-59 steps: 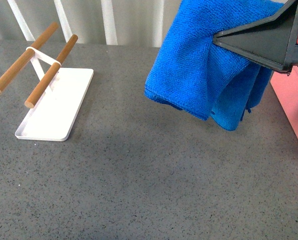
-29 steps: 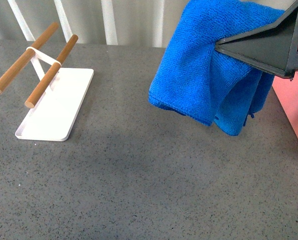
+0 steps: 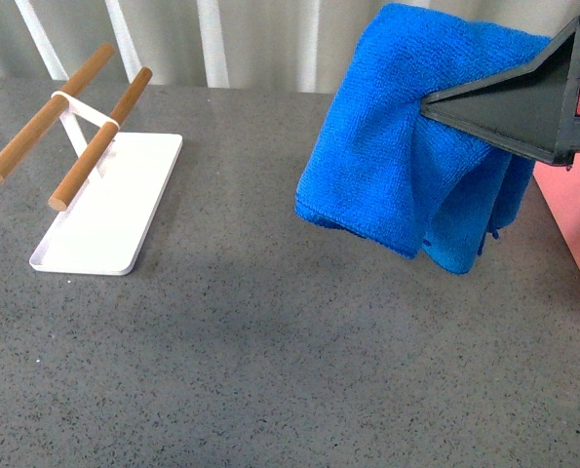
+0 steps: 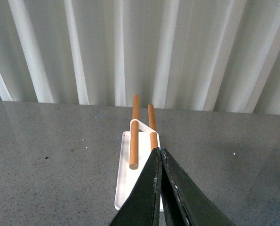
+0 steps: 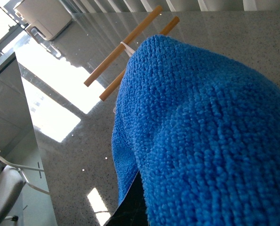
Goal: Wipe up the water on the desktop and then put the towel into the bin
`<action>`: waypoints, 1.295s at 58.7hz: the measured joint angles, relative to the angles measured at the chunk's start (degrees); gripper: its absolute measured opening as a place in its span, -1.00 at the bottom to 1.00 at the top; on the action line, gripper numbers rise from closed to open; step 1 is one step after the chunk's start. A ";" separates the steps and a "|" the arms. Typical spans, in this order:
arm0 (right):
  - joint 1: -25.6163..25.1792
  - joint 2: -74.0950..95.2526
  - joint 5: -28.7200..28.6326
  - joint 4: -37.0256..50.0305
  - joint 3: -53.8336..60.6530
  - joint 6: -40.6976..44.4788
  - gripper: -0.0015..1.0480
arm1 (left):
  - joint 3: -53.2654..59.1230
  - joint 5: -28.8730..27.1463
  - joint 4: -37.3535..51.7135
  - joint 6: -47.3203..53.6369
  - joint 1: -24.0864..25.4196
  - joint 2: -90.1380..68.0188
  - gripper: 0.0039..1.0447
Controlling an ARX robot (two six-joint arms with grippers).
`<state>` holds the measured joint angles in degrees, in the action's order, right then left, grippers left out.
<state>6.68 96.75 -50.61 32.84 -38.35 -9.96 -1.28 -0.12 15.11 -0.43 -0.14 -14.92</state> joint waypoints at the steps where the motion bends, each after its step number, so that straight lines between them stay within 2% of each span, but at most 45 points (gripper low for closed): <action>1: 0.00 0.00 0.15 -0.17 0.00 0.17 -0.92 | 0.00 0.00 -0.20 0.00 0.00 0.20 -0.93; 21: -0.31 0.00 0.37 -1.09 0.00 1.18 -0.92 | 0.00 0.00 -4.90 0.00 0.00 4.98 -0.93; 28: -0.57 0.00 0.33 -1.75 0.00 1.64 -0.92 | 0.00 0.11 -14.53 0.00 0.00 12.92 -0.93; 40: -0.76 0.11 0.50 -2.10 0.00 2.16 -0.92 | 0.00 0.11 -15.08 0.00 0.00 14.71 -0.93; 46: -0.81 0.55 1.92 -4.74 -0.59 3.06 -0.92 | 0.00 0.11 -15.08 0.00 0.00 14.73 -0.46; 52: -0.81 3.87 7.41 -14.14 -4.63 7.50 -0.92 | 0.00 0.11 -15.08 0.00 0.00 14.73 0.02; 59: -0.96 9.35 14.97 -26.91 -10.91 14.49 -0.92 | 0.00 0.11 -15.08 0.00 0.00 14.73 0.43; 66: -1.07 13.86 20.79 -35.82 -15.45 21.14 -0.92 | 0.00 0.11 -15.08 0.00 0.00 14.73 0.81; 69: -1.07 15.89 24.02 -39.08 -17.14 24.61 -0.92 | 0.00 0.11 -15.08 0.04 0.00 14.73 0.91; 76: -0.79 21.24 33.35 -43.93 -19.80 33.66 -0.92 | 0.00 0.11 -15.08 0.09 0.00 14.73 0.88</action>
<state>5.89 117.99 -17.26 -11.09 -58.15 23.70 -1.28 -0.01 0.03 -0.34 -0.14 -0.19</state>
